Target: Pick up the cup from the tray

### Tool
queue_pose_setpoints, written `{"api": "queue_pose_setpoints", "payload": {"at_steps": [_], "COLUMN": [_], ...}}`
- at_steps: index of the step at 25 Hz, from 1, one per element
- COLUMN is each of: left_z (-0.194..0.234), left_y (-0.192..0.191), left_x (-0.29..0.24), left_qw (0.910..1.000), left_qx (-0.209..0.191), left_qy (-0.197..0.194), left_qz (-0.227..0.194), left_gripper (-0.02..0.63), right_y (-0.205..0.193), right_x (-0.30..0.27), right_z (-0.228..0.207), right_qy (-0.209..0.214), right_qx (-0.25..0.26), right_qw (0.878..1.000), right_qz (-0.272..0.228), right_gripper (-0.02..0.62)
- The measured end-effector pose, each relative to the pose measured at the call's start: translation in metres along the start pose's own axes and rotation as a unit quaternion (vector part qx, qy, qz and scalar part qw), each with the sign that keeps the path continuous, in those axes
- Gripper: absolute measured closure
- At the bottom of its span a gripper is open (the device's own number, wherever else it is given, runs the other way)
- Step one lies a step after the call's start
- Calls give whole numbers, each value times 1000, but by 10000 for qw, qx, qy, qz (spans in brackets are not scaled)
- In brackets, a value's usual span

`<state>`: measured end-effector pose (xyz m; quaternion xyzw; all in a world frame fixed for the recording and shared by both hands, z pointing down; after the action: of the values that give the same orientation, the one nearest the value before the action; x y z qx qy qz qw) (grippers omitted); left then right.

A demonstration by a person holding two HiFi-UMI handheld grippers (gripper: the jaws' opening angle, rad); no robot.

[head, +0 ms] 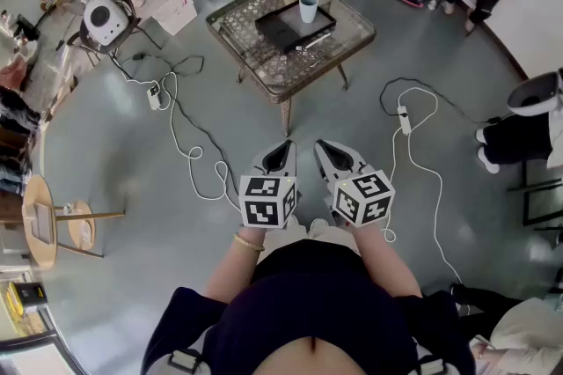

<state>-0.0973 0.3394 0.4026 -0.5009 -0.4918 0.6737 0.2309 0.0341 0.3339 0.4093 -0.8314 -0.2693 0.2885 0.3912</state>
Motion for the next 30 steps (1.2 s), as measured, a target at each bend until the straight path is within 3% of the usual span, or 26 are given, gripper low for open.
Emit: {"api": "queue_pose_setpoints", "payload": {"at_steps": [15, 30], "left_z": [12, 45], "left_y": [3, -4], "left_x": [-9, -5], "left_qw": [10000, 10000], "left_qx": [26, -44], "left_qy": [28, -70], "left_qz": [4, 16], "left_gripper": [598, 598], "right_y": [4, -5], "right_x": [-18, -43], "right_z": [2, 18], "right_qy": [176, -10], "right_qx": [98, -14], "right_qw": [9998, 10000], "right_qz": [67, 31], "right_gripper": [588, 588]}}
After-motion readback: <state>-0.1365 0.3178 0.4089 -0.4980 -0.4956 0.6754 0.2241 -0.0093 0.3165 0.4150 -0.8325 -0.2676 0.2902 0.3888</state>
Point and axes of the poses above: the fingertips, and each gripper's own axes: x backward along the fingers, z to its left, y out of its top, the point moved 7 cm from there along x, backward along the fingers, and after that the axes turned 12 degrees about -x, right-handed, at the moved point
